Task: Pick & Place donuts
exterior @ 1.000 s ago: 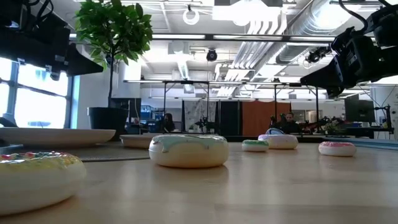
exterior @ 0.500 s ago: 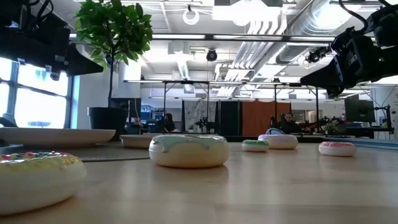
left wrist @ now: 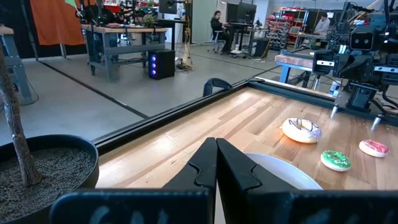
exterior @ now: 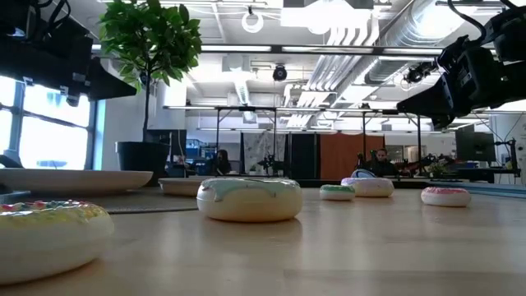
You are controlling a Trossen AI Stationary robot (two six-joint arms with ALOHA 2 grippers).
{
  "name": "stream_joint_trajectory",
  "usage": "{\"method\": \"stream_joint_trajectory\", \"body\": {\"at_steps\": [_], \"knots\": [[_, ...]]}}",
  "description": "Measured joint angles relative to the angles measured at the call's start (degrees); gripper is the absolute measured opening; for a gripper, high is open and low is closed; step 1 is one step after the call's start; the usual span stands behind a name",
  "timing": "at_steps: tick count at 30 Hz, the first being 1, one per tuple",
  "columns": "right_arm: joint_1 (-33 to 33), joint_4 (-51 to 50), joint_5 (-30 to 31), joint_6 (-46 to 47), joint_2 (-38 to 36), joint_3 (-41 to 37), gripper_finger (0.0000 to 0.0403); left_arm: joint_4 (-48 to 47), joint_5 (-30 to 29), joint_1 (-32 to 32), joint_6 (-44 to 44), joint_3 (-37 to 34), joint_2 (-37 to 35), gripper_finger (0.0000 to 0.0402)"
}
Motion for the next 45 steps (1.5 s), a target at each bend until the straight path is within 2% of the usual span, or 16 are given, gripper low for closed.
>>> {"method": "stream_joint_trajectory", "body": {"at_steps": [14,17,22,25,30,34,40,42,45], "knots": [[0.0,0.84,0.08,-4.55,0.0,0.02,0.0011,0.19,0.02,0.0,0.02,0.0,-0.01,0.0],[0.0,6.94,1.62,-3.4,0.07,0.0,0.0011,0.23,0.04,0.0,0.01,0.0,-0.01,0.0],[0.0,13.35,1.88,7.33,0.07,0.01,0.0011,0.31,0.07,0.0,-2.99,-0.02,-0.02,0.0],[0.0,16.44,3.02,7.52,0.11,0.0,0.0011,0.35,0.07,0.0,-6.65,-0.02,-0.02,0.0],[0.0,17.98,2.98,1.78,0.1,0.01,0.0011,0.33,0.07,0.0,-8.79,-0.02,-0.02,0.0],[-0.02,18.09,3.16,1.26,0.1,0.0,0.0011,0.38,0.97,0.0,-6.79,-0.02,-0.02,0.0],[-0.02,21.5,10.59,-8.11,0.28,0.0,0.0011,1.14,3.21,0.0,4.81,1.37,0.0,0.0],[-0.02,22.45,10.18,-8.82,0.68,0.04,0.0011,1.24,2.96,0.0,6.88,2.96,-0.01,0.0],[-0.02,22.58,6.25,-8.6,2.99,1.48,0.0012,1.25,2.23,0.0,9.19,5.66,-0.02,0.0001]]}}
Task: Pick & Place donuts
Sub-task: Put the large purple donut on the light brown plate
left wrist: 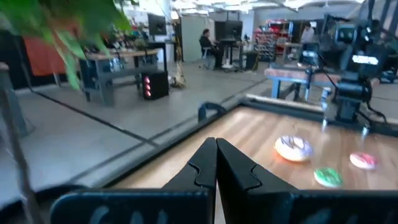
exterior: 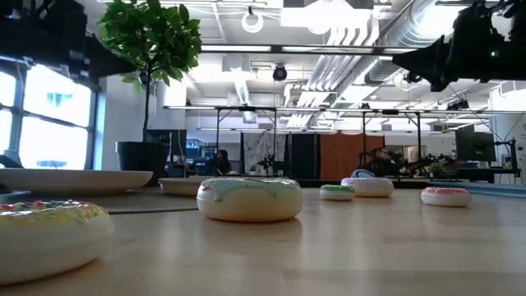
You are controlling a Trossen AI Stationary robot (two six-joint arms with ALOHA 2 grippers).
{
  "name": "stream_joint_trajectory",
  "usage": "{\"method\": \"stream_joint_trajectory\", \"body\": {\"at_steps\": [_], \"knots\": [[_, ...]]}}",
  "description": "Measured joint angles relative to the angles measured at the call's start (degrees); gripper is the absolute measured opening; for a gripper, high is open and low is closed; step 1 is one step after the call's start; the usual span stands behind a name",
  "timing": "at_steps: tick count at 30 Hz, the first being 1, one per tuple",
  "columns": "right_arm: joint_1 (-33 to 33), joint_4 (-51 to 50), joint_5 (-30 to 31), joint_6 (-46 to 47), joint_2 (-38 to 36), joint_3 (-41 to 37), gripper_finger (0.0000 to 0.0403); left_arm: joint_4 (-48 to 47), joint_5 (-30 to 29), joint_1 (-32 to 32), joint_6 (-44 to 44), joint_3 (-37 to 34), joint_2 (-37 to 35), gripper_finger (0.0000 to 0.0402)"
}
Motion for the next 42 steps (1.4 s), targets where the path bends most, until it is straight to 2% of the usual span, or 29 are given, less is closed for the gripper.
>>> {"method": "stream_joint_trajectory", "body": {"at_steps": [2,5,8,13,16,19,22,27,29,32,35,38,42], "knots": [[0.02,0.24,-1.15,-0.64,2.73,2.19,0.0016,-0.09,0.68,0.0,1.7,1.75,0.0,0.0006],[0.01,0.45,0.71,-4.18,8.67,5.84,0.0035,-0.61,2.04,0.0,2.88,3.64,0.09,0.0027],[0.0,0.65,1.78,-5.8,15.99,8.94,0.0066,-0.94,2.43,0.0,2.94,4.15,0.89,0.0059],[0.02,-0.56,-0.99,-2.66,28.86,11.39,0.012,0.16,2.16,0.0,2.92,4.44,3.14,0.011],[-0.02,-6.38,-1.04,0.83,35.31,13.89,0.014,4.97,2.21,0.0,2.76,4.45,5.76,0.0122],[-0.02,-16.46,-0.4,5.27,41.89,18.1,0.015,8.3,2.18,0.0,3.37,4.58,8.24,0.0124],[0.17,-23.64,-1.89,9.43,48.83,22.42,0.0151,7.65,0.64,0.0,4.49,6.3,10.46,0.0124],[3.36,-24.37,-4.81,11.66,61.0,25.38,0.0152,5.74,0.66,0.0,4.38,7.68,12.49,0.0124],[4.96,-24.17,-3.06,11.61,65.17,26.17,0.0152,5.08,0.37,0.0,4.38,7.67,12.89,0.0124],[6.76,-23.15,3.33,9.78,69.69,26.71,0.0152,5.12,0.21,0.0,4.38,7.68,13.2,0.0124],[8.0,-21.99,8.22,7.42,71.83,26.71,0.015,5.14,0.15,0.0,4.35,7.68,13.2,0.0124],[8.5,-21.88,9.03,6.61,71.68,26.69,0.0137,5.16,-0.02,0.0,4.27,7.68,13.2,0.0124],[7.85,-21.97,9.45,8.51,70.45,26.63,0.0091,5.16,-0.02,0.0,4.25,7.66,13.2,0.0124]]}}
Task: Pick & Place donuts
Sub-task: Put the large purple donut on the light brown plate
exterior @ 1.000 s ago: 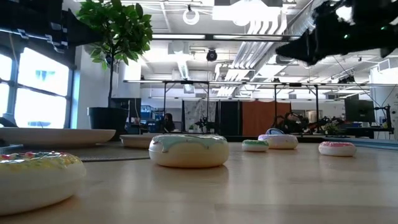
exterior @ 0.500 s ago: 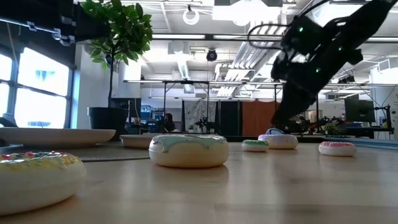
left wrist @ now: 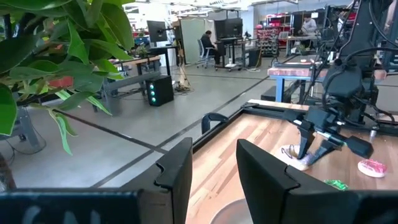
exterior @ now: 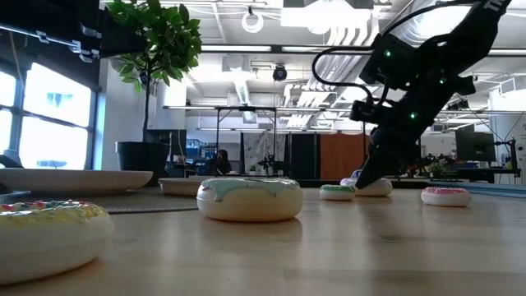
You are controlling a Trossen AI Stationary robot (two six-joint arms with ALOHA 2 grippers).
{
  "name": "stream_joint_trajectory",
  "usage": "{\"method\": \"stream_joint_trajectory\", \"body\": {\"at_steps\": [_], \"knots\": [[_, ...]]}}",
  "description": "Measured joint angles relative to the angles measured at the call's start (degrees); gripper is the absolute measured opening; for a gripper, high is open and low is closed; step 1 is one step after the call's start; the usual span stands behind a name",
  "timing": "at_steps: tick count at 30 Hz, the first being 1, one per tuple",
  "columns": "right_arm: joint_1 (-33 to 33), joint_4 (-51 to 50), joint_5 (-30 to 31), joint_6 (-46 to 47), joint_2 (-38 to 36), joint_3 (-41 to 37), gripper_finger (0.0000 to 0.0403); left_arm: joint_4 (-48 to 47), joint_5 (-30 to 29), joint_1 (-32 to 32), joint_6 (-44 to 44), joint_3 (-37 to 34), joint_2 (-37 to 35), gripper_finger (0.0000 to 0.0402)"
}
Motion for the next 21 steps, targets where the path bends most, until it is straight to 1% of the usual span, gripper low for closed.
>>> {"method": "stream_joint_trajectory", "body": {"at_steps": [3,5,9,12,14,17,19,21], "knots": [[-0.65,-0.09,0.68,-0.06,-0.6,-0.03,0.0032,0.0,-0.72,0.0,0.02,0.02,0.0,0.0124],[-0.9,0.1,1.28,-1.16,-0.81,-0.05,0.0013,-0.02,-1.27,0.0,0.02,0.02,0.0,0.0124],[-1.06,0.67,2.38,-1.44,-0.83,0.95,0.0024,0.0,-1.29,0.0,0.02,0.02,0.0,0.0124],[-0.8,4.42,2.16,-1.91,-0.83,3.6,0.001,0.0,-1.33,0.01,0.02,0.02,0.0,0.0124],[-0.5,10.5,3.01,-2.27,-0.83,5.35,0.0008,0.02,-1.36,0.0,0.02,0.02,0.0,0.0124],[-0.16,22.75,3.59,-3.19,-0.61,7.28,0.0017,0.07,-1.47,0.02,0.02,0.02,0.0,0.0124],[-0.19,29.0,0.26,-5.58,-0.24,8.28,0.0017,0.13,-1.46,0.0,0.02,0.02,0.0,0.0124],[-0.2,31.98,-3.3,-8.77,0.48,9.26,0.0012,0.13,-1.46,0.01,0.02,0.02,0.0,0.0124]]}}
